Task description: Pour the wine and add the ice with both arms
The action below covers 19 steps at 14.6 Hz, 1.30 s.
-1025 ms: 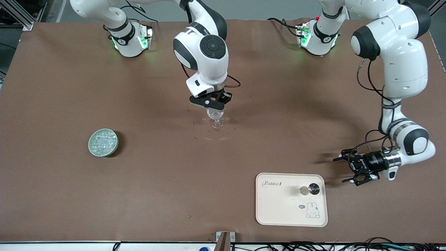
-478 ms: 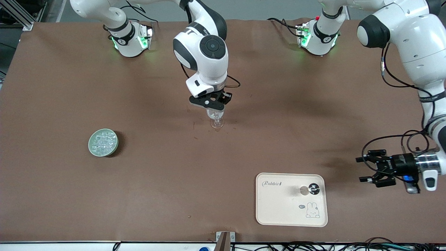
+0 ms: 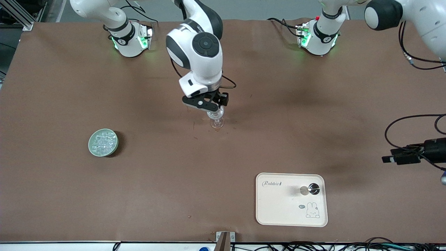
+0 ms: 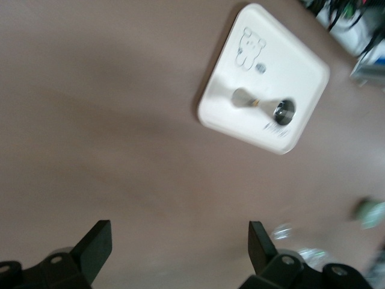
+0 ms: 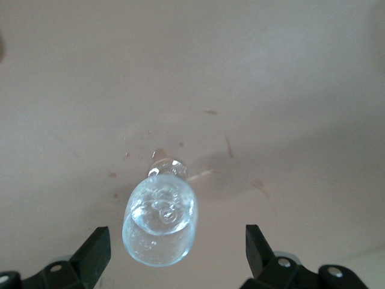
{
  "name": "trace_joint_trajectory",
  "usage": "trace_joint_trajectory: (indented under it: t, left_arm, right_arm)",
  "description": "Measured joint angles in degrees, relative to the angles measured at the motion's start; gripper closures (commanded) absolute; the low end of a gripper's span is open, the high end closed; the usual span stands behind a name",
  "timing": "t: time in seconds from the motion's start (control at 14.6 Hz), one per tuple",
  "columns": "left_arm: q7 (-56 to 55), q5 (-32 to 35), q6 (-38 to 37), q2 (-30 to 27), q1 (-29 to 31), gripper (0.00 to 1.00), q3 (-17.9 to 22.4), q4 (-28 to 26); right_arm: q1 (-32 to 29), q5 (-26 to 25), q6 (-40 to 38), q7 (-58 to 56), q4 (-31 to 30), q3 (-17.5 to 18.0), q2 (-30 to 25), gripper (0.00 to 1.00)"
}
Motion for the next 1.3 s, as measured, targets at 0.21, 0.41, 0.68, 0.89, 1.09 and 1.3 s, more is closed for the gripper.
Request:
trace_joint_trajectory:
  t: [0.21,0.41,0.68,0.89,1.09,1.3]
  left_arm:
    - [1.2,17.8,1.3,-6.6,0.3,0.0,-8.5,0.1]
    - [0.4,29.0,2.1,-12.1,0.3,0.0,-17.0,0.1]
    - [-4.5,36.5,2.3,-19.5,0.7,0.0,-23.6,-1.7]
    - [-6.9,38.5,6.0,-27.0,0.8,0.0,-26.8,-9.8]
    - [-7.2,38.5,11.2,-36.3,1.0,0.0,-28.6,-22.4]
    - [-7.3,39.0,12.4,-40.6,1.0,0.0,-31.0,-26.6]
  right_arm:
    - [-4.8,-0.1,-5.0,-4.7,0.5,-0.2,-6.4,0.0]
    - [-11.5,-0.2,-9.7,-11.3,0.5,-0.5,-12.8,0.0]
    - [-21.2,-0.3,-14.3,-23.8,0.6,-1.4,-18.0,0.0]
    - [-29.3,-0.4,-18.3,-33.6,0.8,-1.2,-21.1,0.0]
    - [-36.4,-0.4,-21.0,-40.0,1.3,-0.8,-23.1,0.0]
    - [-41.3,-0.3,-23.1,-44.1,3.4,0.0,-23.5,0.0]
